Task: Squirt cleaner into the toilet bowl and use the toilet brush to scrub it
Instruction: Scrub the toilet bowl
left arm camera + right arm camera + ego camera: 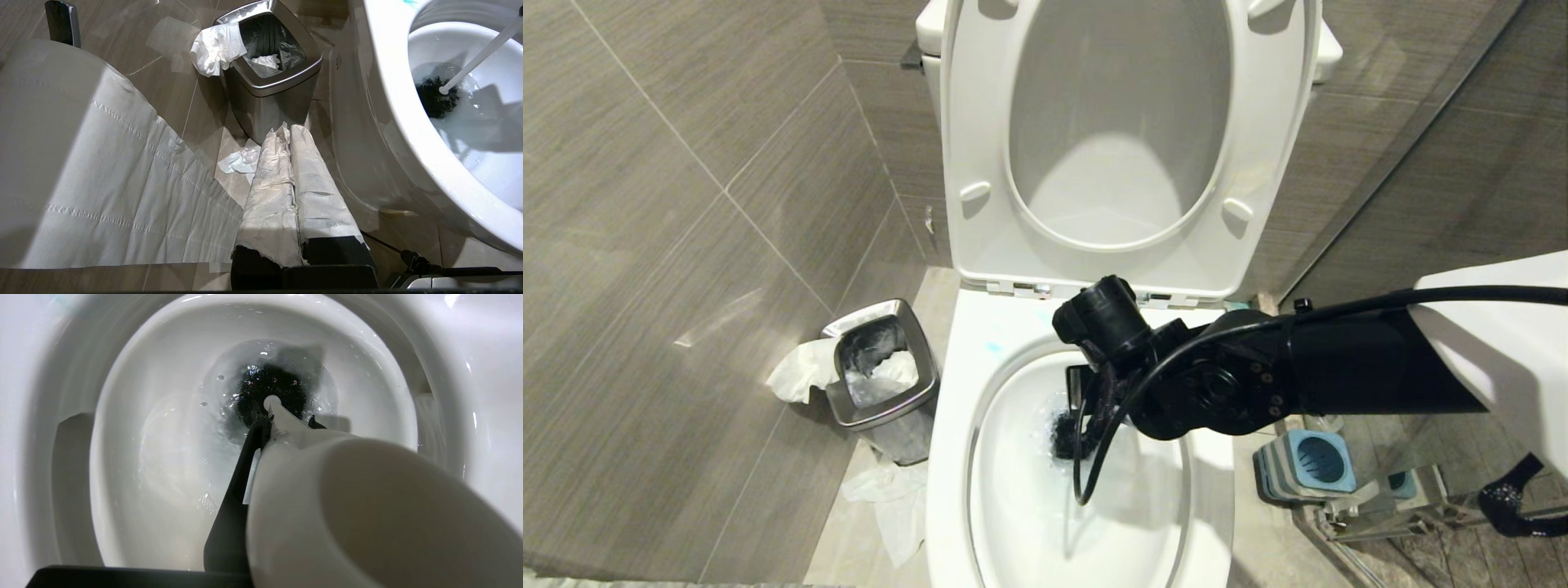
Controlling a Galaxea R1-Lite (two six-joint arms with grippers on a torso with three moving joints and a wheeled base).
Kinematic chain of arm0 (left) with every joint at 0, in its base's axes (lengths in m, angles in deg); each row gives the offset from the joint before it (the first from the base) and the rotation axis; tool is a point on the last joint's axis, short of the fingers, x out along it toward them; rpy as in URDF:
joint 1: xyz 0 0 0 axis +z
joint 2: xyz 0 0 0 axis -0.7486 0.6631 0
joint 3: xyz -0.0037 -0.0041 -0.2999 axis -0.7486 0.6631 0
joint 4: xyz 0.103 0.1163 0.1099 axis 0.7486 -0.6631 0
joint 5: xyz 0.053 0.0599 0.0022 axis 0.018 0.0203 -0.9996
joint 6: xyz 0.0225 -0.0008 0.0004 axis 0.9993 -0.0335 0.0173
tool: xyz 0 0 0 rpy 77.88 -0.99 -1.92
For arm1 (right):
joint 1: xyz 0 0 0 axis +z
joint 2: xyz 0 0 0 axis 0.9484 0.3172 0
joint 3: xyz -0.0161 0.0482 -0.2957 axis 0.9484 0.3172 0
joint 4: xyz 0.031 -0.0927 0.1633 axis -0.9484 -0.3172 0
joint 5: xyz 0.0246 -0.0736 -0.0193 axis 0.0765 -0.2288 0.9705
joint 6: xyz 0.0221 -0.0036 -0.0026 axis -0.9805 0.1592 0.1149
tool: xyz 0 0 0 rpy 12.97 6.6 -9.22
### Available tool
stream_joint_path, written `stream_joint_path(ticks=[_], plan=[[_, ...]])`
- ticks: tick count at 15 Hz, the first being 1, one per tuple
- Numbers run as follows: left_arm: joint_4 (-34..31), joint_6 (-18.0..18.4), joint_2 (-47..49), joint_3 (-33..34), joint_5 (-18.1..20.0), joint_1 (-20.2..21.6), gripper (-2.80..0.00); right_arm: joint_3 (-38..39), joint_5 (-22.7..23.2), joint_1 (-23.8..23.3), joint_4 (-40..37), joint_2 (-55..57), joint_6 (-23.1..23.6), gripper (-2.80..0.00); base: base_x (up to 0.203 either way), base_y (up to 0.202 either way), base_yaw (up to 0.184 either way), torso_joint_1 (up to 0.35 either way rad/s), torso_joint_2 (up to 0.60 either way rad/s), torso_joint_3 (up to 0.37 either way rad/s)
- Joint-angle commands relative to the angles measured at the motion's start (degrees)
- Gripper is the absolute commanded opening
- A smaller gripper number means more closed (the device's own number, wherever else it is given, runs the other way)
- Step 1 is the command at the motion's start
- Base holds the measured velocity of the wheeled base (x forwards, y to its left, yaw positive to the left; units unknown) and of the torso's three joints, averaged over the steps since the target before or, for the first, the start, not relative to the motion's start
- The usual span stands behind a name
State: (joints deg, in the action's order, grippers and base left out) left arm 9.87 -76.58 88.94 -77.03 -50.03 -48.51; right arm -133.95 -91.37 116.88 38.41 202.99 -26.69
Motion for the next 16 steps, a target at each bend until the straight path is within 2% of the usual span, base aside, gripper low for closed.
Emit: stream_joint_path(ticks=[1, 6, 8, 16], plan=[[0.01, 0.00, 0.09, 0.13, -0.04, 0.05, -2.80, 0.02, -0.02, 1.00, -0.54, -2.07, 0.11, -2.80, 0.000, 0.000, 0.000, 0.000, 0.00, 0.000], [0.04, -0.01, 0.00, 0.12, 0.01, -0.01, -2.80, -0.55, 0.14, 3.82, -9.85, -17.77, 0.71, -2.80, 0.000, 0.000, 0.000, 0.000, 0.00, 0.000], [-0.02, -0.01, 0.02, 0.11, 0.00, 0.03, -2.80, -1.00, 0.00, 4.20, -13.67, -20.61, 1.48, -2.80, 0.000, 0.000, 0.000, 0.000, 0.00, 0.000], [-0.03, 0.05, 0.07, 0.18, -0.05, -0.04, -2.80, -1.01, -0.26, 4.11, -11.63, -11.10, 0.92, -2.80, 0.000, 0.000, 0.000, 0.000, 0.00, 0.000]])
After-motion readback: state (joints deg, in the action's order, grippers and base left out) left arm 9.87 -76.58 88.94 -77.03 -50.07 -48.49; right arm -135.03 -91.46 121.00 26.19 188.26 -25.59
